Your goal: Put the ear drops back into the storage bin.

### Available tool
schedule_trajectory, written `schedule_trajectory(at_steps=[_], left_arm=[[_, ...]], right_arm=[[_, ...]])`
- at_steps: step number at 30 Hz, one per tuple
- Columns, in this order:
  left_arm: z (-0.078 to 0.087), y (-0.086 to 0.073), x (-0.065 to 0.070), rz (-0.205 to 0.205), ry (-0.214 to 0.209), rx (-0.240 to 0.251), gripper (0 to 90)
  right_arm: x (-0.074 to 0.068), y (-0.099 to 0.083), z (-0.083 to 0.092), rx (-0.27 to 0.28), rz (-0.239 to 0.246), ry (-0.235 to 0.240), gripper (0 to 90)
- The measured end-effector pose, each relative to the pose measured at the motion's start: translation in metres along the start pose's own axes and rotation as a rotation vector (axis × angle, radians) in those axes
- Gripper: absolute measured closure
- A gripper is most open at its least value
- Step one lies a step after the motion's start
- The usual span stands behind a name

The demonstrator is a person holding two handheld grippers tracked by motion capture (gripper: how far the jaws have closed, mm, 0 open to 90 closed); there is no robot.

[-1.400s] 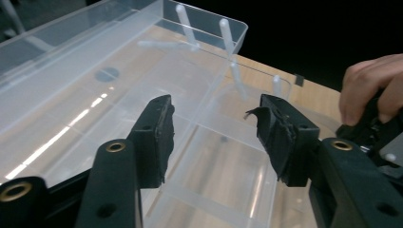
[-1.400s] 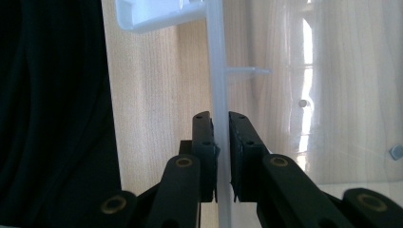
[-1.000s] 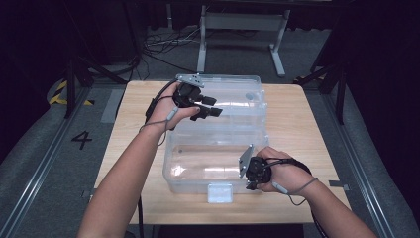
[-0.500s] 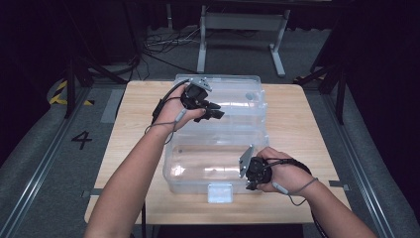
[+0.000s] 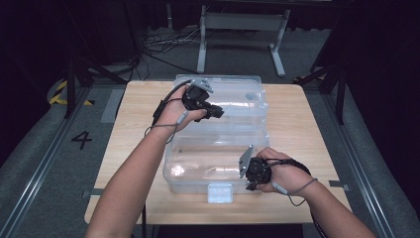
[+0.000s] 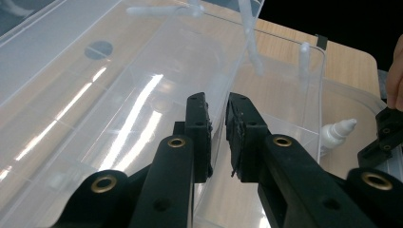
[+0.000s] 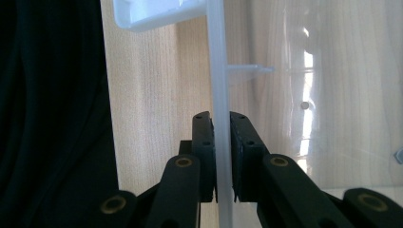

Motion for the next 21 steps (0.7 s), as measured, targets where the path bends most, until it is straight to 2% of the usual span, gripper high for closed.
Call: schedule_trajectory(at_steps=[17,21], left_arm=[[0.014,0.002,0.018,-0.063,0.019,-0.003,82.4],[0.017,0.001,0.022,-0.053,0.011,0.009,82.4]], right_arm=[[0.000,0.000,0.000,0.002,0.001,-0.003,82.4],[0.000,0.001,-0.001,0.008,-0.005,0.000,82.4]])
Point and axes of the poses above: each handheld gripper's, and its own axes: z roughly backward along the jaws, y roughly out of its top, x roughly to its right, the point moved 10 cm from there along -z, roughly forward along the jaws, and after that the axes turned 11 degrees about y, right-handed, at the moved point
